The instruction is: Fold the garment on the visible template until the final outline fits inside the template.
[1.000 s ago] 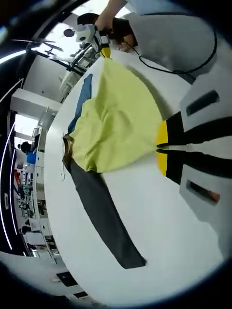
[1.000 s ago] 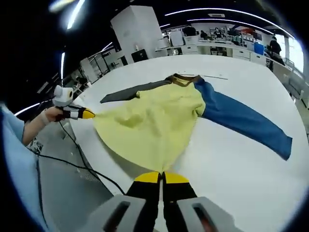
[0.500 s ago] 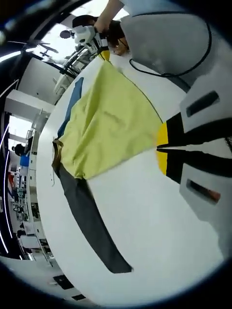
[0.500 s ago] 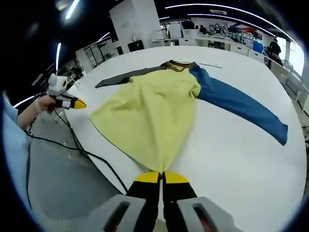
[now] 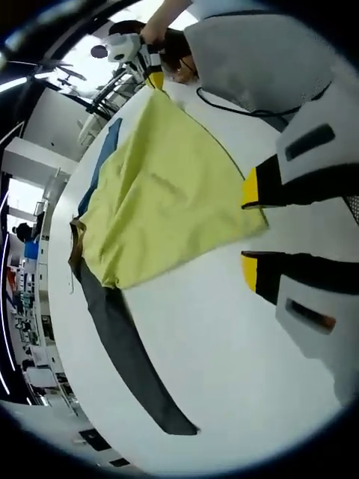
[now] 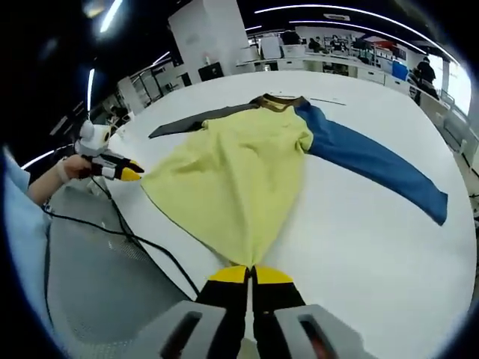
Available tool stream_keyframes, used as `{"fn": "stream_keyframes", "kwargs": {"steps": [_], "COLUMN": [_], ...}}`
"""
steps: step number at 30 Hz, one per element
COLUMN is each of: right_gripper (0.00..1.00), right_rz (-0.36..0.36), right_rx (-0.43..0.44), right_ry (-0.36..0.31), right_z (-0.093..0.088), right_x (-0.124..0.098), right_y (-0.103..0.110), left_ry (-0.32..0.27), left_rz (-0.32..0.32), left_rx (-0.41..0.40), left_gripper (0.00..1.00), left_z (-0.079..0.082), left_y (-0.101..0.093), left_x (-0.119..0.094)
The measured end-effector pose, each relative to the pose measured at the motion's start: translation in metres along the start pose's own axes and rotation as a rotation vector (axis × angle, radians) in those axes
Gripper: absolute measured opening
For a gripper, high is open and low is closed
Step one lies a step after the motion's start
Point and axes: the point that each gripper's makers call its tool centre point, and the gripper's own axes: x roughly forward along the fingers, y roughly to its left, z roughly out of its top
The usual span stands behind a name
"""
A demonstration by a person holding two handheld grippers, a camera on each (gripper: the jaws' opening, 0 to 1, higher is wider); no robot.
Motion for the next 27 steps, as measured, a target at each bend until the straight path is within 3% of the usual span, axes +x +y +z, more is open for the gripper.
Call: {"fn": "stream_keyframes", "kwargs": {"steps": [10, 13, 17, 27], "right_gripper": [0.00, 0.00, 0.00, 0.00], "right_rz": [0.000, -0.001, 0.003, 0.012], "right_rx": [0.012, 0.015, 0.015, 0.003], "right_ry": [-0.002, 0.000, 0.006, 0.019], "right_z": [-0.001, -0.001, -0.004, -0.009], "right_x": [0.000, 0.001, 0.003, 0.005], "right_y": [0.002, 0.002, 0.004, 0.006], "left_ry": [0.021, 0.016, 0.025, 0.030], "left_rz": [-0.005, -0.003, 0.012, 0.008], "left_rx": [0.007, 0.008, 0.003, 0.025], "left_gripper": [0.18, 0.16, 0.03, 0.00], "left_z": [-0.006, -0.006, -0.010, -0.012], "left_y": [-0.001, 0.001, 0.005, 0.006], "left_x": [0.007, 0.007, 0.008, -0.007]}}
